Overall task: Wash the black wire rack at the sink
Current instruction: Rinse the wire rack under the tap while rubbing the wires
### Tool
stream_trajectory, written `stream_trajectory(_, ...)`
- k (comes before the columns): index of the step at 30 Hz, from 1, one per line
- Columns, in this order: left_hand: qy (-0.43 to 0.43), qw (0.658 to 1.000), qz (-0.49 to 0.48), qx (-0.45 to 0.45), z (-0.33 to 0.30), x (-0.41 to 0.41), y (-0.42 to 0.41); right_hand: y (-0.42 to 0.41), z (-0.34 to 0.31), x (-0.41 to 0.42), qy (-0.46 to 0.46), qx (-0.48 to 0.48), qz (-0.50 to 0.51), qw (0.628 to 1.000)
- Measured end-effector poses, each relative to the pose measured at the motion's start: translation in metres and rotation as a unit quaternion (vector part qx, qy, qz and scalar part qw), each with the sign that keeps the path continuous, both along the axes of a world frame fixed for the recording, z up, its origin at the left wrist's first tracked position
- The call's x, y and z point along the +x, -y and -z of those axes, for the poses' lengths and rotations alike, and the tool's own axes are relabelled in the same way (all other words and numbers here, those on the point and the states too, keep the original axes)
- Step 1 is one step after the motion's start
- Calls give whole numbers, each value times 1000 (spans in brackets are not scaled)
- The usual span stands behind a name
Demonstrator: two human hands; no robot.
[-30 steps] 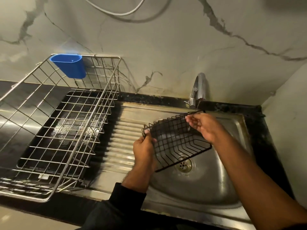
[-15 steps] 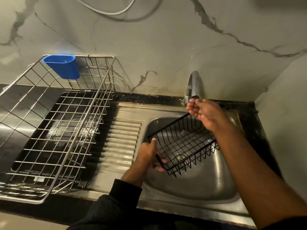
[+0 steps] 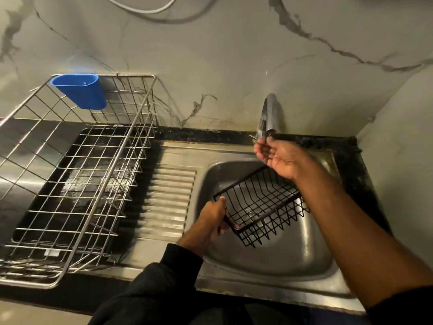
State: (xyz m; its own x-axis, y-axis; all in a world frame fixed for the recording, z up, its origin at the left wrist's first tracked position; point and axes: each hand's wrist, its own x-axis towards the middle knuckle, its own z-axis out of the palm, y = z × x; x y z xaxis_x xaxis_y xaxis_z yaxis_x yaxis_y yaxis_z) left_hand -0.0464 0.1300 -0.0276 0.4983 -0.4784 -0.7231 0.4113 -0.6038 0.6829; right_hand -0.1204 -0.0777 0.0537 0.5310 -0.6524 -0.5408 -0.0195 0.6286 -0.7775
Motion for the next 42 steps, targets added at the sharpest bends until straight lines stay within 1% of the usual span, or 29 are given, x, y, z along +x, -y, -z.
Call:
stream_trajectory(1,0,1000,-5,-3,1,0,2,-3,-2,-2,-7,-29,-2,1000)
stream_trajectory(2,2,1000,-8,-4,1,0,3,-4,-5,-4,-36,-77,-21,996)
stream_trajectory(3,2,1000,-9,-6,0,0,4,-6,-8,-7,-83,-127,-72,986)
stream_trajectory(4,3,1000,-7,-7,-1,0,6,-10,-11,-10,-130,-167,-148,966)
stream_trajectory(5,0,1000,-3,-8,-1,0,8,-14,-11,-12,-162,-182,-211,947)
stream_trajectory(6,-5,1000,3,-11,-2,0,9,-16,-10,-14,-180,-192,-237,935)
stream_trajectory(7,-11,1000,14,-13,-4,-1,11,-16,-9,-14,-189,-200,-215,937)
stream_trajectory(10,-18,998,45,-26,-12,-4,14,-12,-10,-10,-226,-268,-63,934)
stream_trajectory(11,-22,998,50,-28,-14,-4,13,-14,-10,-6,-218,-261,-50,939)
stream_trajectory(12,-25,998,57,-29,-15,-5,12,-18,-9,-4,-205,-242,-60,947)
stream_trajectory(13,-27,997,66,-24,-17,-7,12,-23,-7,-2,-207,-230,-95,946)
stream_trajectory(15,-34,996,79,-20,-21,-13,12,-31,-3,-3,-221,-225,-187,931)
stream_trajectory(16,-30,996,83,-20,-24,-14,12,-33,-1,-3,-215,-225,-190,931)
stream_trajectory(18,-2,996,86,-20,-31,-15,11,-29,0,-6,-209,-249,-97,941)
stream_trajectory(19,13,996,85,-18,-33,-15,12,-24,0,-9,-220,-275,-54,934)
stream_trajectory(20,23,997,76,-23,-33,-15,12,-21,0,-12,-225,-283,-40,931)
stream_trajectory(23,56,998,32,-26,-34,-17,15,-21,-4,-23,-171,-233,-36,957)
stream_trajectory(24,73,997,19,-30,-33,-18,16,-22,-5,-26,-162,-234,-25,958)
stream_trajectory(25,111,993,26,-18,-32,-17,17,-23,-6,-29,-163,-241,-16,957)
stream_trajectory(26,171,984,57,7,-34,-16,16,-24,-7,-32,-167,-246,-15,955)
stream_trajectory(27,239,965,100,41,-39,-16,14,-24,-6,-35,-173,-244,-21,954)
stream_trajectory(29,368,912,162,80,-48,-18,10,-30,-5,-40,-190,-239,-43,951)
stream_trajectory(31,464,863,188,69,-60,-20,6,-39,-6,-45,-216,-261,-56,939)
stream_trajectory(32,500,844,191,47,-63,-21,5,-45,-8,-48,-233,-280,-64,929)
stream_trajectory(34,556,808,195,1,-68,-25,2,-60,-15,-53,-273,-312,-102,904)
stream_trajectory(36,596,775,208,-45,-74,-26,1,-73,-19,-58,-287,-313,-147,893)
stream_trajectory(39,600,758,241,-91,-87,-31,-1,-87,-23,-64,-274,-312,-175,893)
stream_trajectory(41,601,752,255,-96,-94,-33,-1,-90,-28,-67,-272,-316,-163,894)
stream_trajectory(42,608,742,264,-98,-98,-35,-2,-92,-31,-71,-271,-317,-158,895)
